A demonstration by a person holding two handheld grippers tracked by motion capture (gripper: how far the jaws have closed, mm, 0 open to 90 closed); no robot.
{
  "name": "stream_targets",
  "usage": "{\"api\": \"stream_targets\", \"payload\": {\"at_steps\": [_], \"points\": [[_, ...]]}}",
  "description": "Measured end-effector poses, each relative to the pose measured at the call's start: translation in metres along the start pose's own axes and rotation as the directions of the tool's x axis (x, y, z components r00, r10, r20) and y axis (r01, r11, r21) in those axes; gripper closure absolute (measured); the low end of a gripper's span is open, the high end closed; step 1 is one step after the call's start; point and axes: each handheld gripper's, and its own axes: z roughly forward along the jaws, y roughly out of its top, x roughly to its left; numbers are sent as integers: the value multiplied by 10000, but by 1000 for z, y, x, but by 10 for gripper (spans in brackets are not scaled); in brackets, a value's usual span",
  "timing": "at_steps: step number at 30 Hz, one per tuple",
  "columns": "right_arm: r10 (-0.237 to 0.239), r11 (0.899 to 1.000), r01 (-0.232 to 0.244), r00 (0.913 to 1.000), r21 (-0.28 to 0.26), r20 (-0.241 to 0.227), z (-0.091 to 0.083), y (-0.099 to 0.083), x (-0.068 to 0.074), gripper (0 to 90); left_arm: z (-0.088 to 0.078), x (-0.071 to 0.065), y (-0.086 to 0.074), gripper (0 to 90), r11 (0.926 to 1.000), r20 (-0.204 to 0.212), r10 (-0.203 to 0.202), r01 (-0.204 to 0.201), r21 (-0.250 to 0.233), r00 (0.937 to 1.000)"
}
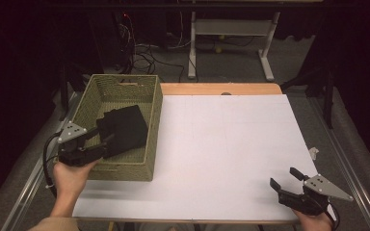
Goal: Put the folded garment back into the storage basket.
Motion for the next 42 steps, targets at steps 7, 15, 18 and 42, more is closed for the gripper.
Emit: {"api": "stream_targets", "payload": {"at_steps": [7, 15, 18, 42], "points": [[-8, 10000, 8, 10000, -6, -7, 0, 0, 0, 194, -5, -2, -5, 330, 9999, 29, 15, -14, -109, 10000], [-9, 10000, 9, 10000, 1, -13, 0, 0, 0, 195, -10, -2, -11, 328, 9997, 136, -71, 74, -223, 9999], [-11, 10000, 11, 10000, -12, -5, 0, 0, 0, 195, -12, -3, -13, 329, 9996, 155, -70, 74, -257, 9999], [-13, 10000, 13, 10000, -10, 3, 0, 0, 0, 195, -30, -8, -38, 328, 9987, -41, -215, 213, -470, 9998]]}}
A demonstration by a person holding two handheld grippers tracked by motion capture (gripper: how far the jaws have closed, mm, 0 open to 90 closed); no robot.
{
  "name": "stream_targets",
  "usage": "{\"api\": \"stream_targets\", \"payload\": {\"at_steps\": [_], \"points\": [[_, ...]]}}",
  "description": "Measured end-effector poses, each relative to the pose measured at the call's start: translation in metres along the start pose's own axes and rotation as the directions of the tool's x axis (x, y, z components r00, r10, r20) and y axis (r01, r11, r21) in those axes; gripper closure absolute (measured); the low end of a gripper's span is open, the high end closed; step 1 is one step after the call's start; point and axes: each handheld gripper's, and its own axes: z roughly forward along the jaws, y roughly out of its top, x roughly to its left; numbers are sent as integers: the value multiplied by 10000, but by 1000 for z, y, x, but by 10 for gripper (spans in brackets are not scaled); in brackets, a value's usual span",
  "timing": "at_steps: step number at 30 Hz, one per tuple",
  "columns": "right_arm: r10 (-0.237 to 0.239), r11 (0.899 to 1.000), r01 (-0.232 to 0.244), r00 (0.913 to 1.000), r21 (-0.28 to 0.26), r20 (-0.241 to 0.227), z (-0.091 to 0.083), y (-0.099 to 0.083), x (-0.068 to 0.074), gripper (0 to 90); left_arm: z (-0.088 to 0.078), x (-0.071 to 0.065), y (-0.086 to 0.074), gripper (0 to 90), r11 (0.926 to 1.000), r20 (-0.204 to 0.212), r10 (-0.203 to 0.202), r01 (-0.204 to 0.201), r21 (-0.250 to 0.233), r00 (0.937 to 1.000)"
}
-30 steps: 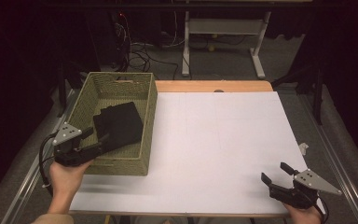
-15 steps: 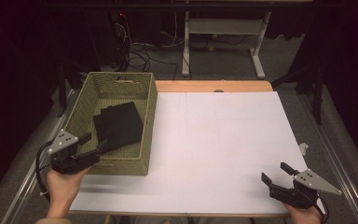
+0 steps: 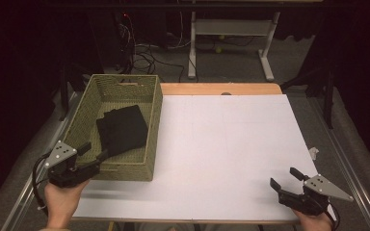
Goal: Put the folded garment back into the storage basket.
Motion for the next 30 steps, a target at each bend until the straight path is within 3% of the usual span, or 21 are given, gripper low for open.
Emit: {"api": "stream_targets", "payload": {"at_steps": [30], "points": [[1, 10000, -1, 10000, 6, 25, 0, 0, 0, 196, -18, -4, -28, 328, 9997, -300, -197, 193, -125, 9994]]}}
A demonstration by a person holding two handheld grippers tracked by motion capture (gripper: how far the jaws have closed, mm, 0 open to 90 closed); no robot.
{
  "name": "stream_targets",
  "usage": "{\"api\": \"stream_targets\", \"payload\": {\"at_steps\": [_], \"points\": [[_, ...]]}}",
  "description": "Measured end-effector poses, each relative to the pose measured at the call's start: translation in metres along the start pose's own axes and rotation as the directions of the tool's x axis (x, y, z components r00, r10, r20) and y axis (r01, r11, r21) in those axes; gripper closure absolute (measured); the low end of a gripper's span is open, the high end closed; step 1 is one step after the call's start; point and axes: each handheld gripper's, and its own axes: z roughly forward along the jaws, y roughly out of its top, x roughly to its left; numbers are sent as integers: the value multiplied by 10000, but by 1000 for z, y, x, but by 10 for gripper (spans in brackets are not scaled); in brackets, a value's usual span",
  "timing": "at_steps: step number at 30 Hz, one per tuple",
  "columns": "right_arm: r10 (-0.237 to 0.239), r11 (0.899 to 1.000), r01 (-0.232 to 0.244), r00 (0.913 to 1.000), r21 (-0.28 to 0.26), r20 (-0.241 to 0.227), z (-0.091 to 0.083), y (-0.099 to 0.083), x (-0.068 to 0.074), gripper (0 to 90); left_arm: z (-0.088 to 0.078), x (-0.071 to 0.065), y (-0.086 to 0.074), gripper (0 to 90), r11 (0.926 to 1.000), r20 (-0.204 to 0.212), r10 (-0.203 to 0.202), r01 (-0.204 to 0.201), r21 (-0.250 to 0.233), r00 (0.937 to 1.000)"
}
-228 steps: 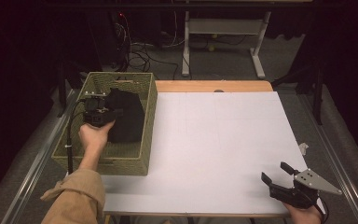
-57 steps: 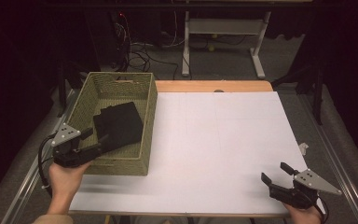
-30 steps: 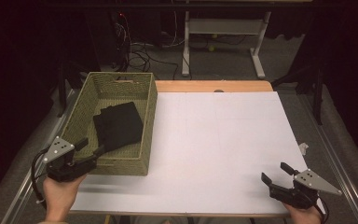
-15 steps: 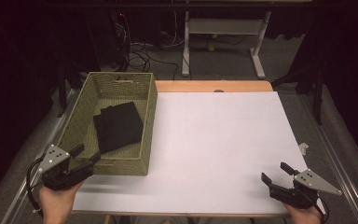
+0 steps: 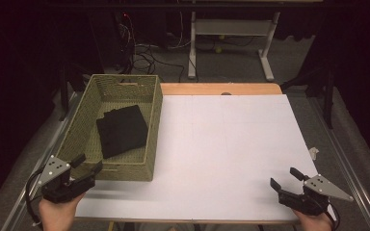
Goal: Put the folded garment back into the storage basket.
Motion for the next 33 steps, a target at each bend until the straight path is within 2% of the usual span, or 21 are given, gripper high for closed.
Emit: {"api": "stream_targets", "payload": {"at_steps": [10, 26, 28, 33], "points": [[-15, 10000, 15, 10000, 2, -1, 0, 0, 0, 196, -2, 2, -11, 328, 10000, -152, -7, 6, -86, 9999], [1, 10000, -1, 10000, -5, 24, 0, 0, 0, 196, -1, 8, -35, 328, 9993, -228, -376, 376, 6, 9990], [7, 10000, -7, 10000, 11, 29, 0, 0, 0, 196, 0, 8, -38, 328, 9989, -421, -461, 461, 6, 9981], [6, 10000, -6, 10000, 12, 39, 0, 0, 0, 196, 2, 9, -45, 328, 9984, -525, -558, 561, 31, 9971]]}}
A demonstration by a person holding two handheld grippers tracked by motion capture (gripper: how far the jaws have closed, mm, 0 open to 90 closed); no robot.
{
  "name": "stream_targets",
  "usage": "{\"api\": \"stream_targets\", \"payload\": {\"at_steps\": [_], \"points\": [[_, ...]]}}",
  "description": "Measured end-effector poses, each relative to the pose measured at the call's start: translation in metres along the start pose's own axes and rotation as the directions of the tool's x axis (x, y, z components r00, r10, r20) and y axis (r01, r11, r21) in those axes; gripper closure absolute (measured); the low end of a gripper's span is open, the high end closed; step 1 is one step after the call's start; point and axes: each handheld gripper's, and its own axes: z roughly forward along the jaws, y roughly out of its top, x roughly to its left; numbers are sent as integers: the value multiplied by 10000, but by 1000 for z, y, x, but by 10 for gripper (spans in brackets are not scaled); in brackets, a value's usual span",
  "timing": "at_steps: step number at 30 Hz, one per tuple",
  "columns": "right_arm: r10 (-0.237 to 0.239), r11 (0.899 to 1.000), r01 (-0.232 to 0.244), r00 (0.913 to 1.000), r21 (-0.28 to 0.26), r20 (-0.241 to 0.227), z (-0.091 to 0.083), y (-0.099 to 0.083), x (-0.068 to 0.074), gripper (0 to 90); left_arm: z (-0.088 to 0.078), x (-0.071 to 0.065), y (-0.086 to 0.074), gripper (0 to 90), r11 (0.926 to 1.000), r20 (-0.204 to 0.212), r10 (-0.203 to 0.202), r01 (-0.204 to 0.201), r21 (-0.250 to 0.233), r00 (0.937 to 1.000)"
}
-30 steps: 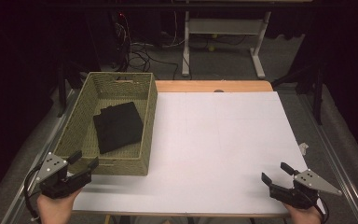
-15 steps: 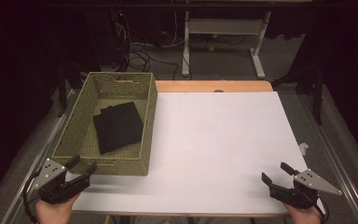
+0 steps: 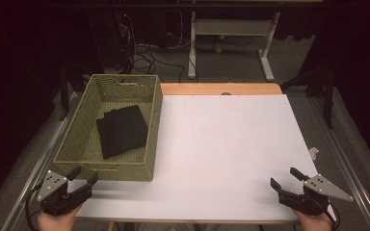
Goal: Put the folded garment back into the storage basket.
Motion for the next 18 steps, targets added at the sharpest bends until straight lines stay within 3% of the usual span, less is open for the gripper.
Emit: {"api": "stream_targets", "payload": {"at_steps": [9, 18], "points": [[75, 10000, -75, 10000, -11, 26, 0, 0, 0, 196, 9, 1, -11, 328, 9995, -348, 215, -207, 232, 9992], [109, 9999, -108, 9999, -67, 62, -2, 0, -1, 196, 17, 4, -18, 328, 9982, -215, -82, 95, 591, 9997]]}}
